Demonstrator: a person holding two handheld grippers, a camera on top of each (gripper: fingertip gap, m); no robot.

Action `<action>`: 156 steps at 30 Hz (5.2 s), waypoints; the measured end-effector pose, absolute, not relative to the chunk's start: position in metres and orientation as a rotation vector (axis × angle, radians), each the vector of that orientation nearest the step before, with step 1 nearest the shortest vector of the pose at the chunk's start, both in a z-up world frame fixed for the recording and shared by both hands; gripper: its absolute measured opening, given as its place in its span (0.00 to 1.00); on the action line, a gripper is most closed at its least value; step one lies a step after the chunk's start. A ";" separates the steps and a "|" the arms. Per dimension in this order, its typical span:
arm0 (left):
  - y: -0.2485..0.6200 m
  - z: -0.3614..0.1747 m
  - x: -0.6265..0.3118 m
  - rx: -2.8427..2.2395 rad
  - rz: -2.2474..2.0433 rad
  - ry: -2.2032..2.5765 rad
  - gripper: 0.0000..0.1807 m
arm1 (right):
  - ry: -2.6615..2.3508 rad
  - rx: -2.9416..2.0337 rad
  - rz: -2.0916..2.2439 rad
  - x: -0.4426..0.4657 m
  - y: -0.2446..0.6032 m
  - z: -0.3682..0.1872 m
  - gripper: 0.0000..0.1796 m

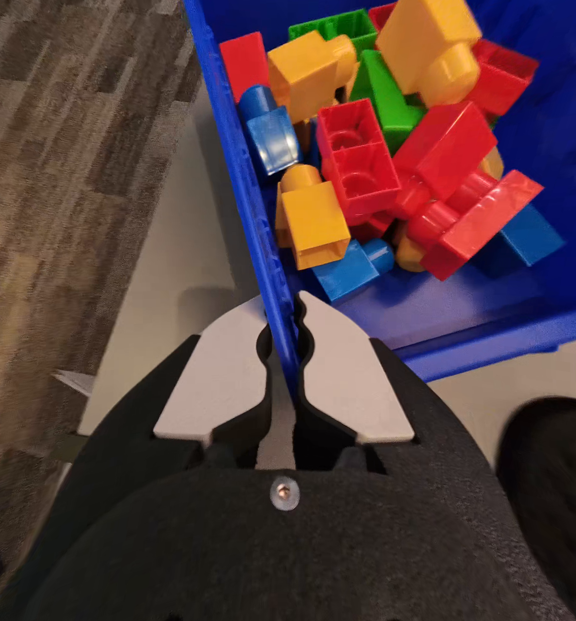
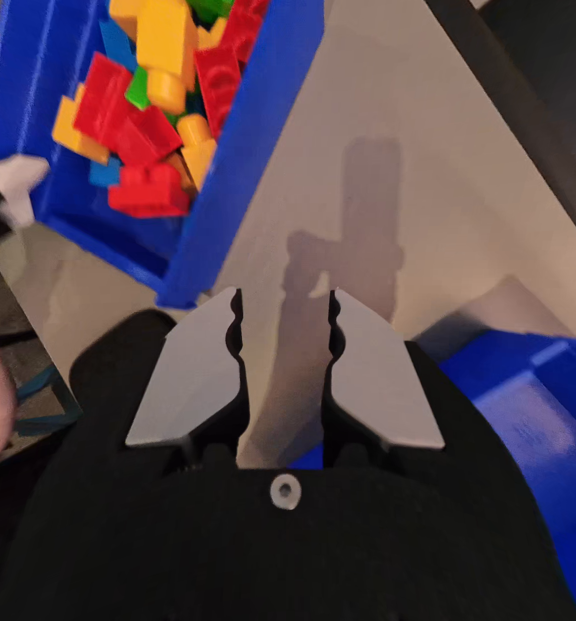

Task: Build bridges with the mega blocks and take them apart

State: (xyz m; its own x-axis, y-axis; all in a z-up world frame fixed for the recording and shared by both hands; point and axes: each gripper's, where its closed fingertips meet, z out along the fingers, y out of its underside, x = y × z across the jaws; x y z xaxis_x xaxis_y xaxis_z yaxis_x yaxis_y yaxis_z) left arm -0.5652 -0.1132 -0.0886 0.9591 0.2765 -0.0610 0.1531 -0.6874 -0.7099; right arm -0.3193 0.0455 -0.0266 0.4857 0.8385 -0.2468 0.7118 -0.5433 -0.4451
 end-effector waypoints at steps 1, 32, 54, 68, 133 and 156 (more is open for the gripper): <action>-0.113 -0.089 -0.574 -2.351 0.201 -0.302 0.05 | -1.317 -2.437 0.645 -0.304 0.044 -0.025 0.27; -0.099 -0.041 -0.663 -2.030 -0.010 -0.392 0.30 | -0.582 -2.590 0.308 0.003 0.079 -0.080 0.36; -0.130 -0.036 -0.654 -2.046 0.020 -0.379 0.27 | -0.439 -2.931 0.271 0.075 0.084 -0.126 0.03; -0.137 -0.027 -0.644 -2.052 0.084 -0.387 0.26 | -0.163 -2.962 0.236 0.301 0.048 -0.128 0.03; -0.112 0.099 -0.650 -1.962 0.042 -0.299 0.26 | -0.206 -2.369 -0.084 0.396 -0.031 0.051 0.41; 0.046 0.178 -0.270 -1.756 -0.044 -0.023 0.60 | -0.148 -1.693 0.114 0.035 0.062 0.186 0.68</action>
